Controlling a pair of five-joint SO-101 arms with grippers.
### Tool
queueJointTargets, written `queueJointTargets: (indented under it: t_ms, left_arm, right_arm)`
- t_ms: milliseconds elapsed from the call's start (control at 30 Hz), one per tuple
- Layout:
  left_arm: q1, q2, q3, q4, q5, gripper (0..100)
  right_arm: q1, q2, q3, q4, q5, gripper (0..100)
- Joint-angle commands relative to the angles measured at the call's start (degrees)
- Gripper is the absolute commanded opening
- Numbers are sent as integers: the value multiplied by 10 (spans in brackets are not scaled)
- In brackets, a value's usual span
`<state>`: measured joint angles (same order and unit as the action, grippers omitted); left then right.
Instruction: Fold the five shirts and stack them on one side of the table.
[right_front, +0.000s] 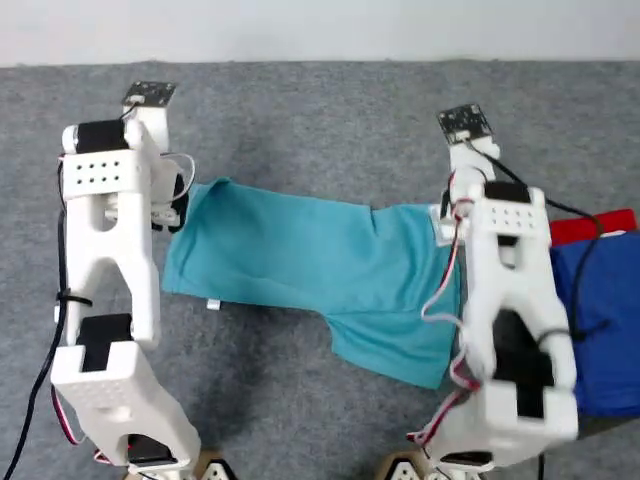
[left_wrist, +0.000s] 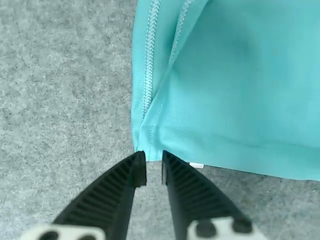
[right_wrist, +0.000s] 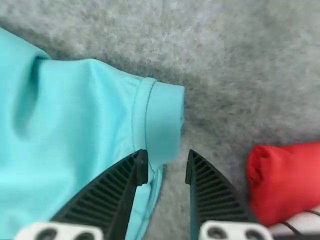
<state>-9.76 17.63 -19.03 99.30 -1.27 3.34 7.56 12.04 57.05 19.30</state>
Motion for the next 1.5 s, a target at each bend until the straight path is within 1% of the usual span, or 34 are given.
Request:
queueJointTargets:
  t_ms: [0, 100, 167, 233, 333, 433, 467, 567, 667, 767, 900, 1000, 1100, 1233, 1400, 1467]
  left_arm:
    - [4, -4, -2, 11, 0, 62]
    - [4, -4, -2, 11, 0, 62]
    - [4, -4, -2, 11, 0, 62]
    - [4, -4, -2, 11, 0, 62]
    - [4, -4, -1, 11, 0, 62]
    - [4, -4, -1, 11, 0, 62]
    - [4, -4, -1, 11, 0, 62]
    - [4, -4, -1, 11, 0, 62]
    - [4, -4, -1, 11, 0, 62]
    - [4, -4, -1, 11, 0, 62]
    - [4, -4, -1, 11, 0, 62]
    - [5, -4, -1, 11, 0, 62]
    - [11, -3, -1, -14, 4, 62]
    - [18, 4, 10, -75, 47, 65]
    - [14, 53, 42, -77, 56, 65]
    - [13, 89, 53, -61, 56, 65]
  right_arm:
    - [-9, 75, -68, 7, -6, 136]
    - [-14, 129, -92, 13, -6, 133]
    - [-30, 150, -93, 13, -3, 131]
    - [-45, 164, -93, 13, -2, 107]
    - [-49, 175, -96, 7, -1, 58]
    - [-47, 170, -95, 14, 39, 8]
    - [-47, 164, -94, 15, 53, 9]
    - [-42, 125, -98, 37, 68, 9]
    - [-41, 58, -113, 65, 67, 9]
    - [-55, -30, -127, 93, 64, 9]
    - [-89, -158, -127, 97, 65, 9]
    - [-96, -225, -117, 108, 64, 9]
    - [-81, -248, -96, 127, 64, 9]
    - [-59, -255, -59, 131, 64, 9]
    - [-59, -269, -49, 128, 64, 11]
    - [-58, -262, -48, 132, 64, 19]
